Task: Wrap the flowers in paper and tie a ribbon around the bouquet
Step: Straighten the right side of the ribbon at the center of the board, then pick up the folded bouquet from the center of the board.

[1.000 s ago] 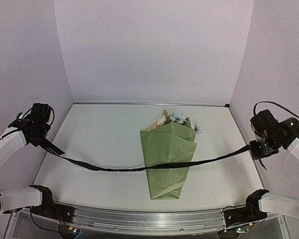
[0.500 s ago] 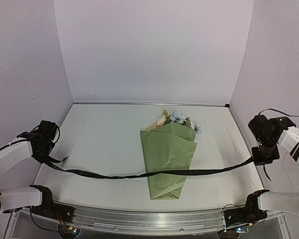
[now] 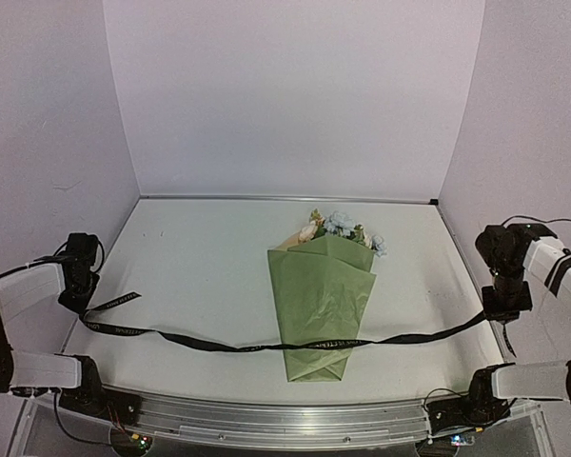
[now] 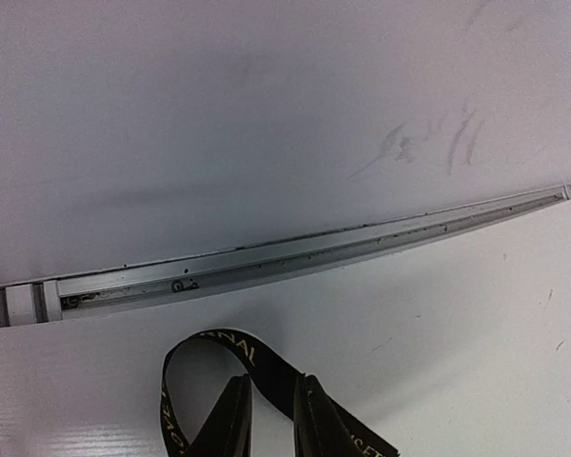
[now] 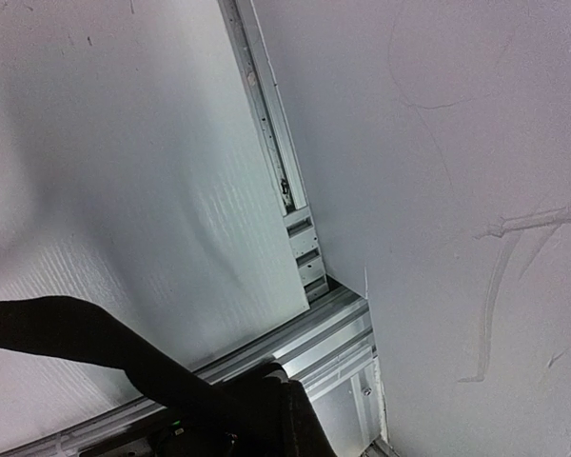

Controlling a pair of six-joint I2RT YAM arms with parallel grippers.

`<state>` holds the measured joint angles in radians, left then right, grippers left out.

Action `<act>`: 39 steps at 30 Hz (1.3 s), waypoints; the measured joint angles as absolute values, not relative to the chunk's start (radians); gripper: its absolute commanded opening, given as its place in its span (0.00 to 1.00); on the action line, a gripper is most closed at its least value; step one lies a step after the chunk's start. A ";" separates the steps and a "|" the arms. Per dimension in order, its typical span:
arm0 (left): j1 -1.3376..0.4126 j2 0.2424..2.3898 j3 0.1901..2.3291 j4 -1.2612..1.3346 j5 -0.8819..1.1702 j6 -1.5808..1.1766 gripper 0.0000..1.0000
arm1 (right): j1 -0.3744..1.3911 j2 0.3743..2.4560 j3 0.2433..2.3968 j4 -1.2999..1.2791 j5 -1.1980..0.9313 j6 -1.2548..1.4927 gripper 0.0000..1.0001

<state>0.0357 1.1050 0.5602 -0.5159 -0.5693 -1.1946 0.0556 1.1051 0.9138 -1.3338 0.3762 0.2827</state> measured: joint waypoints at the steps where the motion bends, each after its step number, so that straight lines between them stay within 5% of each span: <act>1: 0.050 1.117 0.560 -0.504 -0.555 -1.184 0.25 | 0.053 1.109 0.914 -1.334 0.374 0.283 0.00; 4: 0.067 1.139 0.561 -0.473 -0.511 -1.133 0.43 | 0.047 1.115 0.914 -1.334 0.367 0.283 0.08; 8: 0.067 1.144 0.581 -0.442 -0.429 -1.051 0.61 | 0.041 1.115 0.908 -1.333 0.353 0.287 0.42; 12: 0.067 1.129 0.591 -0.380 -0.304 -0.953 0.69 | 0.039 1.112 0.893 -1.335 0.331 0.294 0.75; 14: 0.066 1.112 0.591 -0.356 -0.238 -0.916 0.71 | 0.039 1.107 0.892 -1.336 0.315 0.299 0.81; 19: 0.021 1.096 0.599 -0.306 -0.090 -0.826 0.72 | 0.039 1.090 0.903 -1.339 0.211 0.300 0.86; 27: -0.295 1.159 0.622 -0.174 0.095 -0.730 0.68 | 0.197 1.110 0.928 -1.236 -0.090 0.417 0.88; 39: -0.634 1.339 0.629 0.014 0.307 -0.640 0.61 | 0.498 1.459 0.966 -0.783 -0.318 0.590 0.90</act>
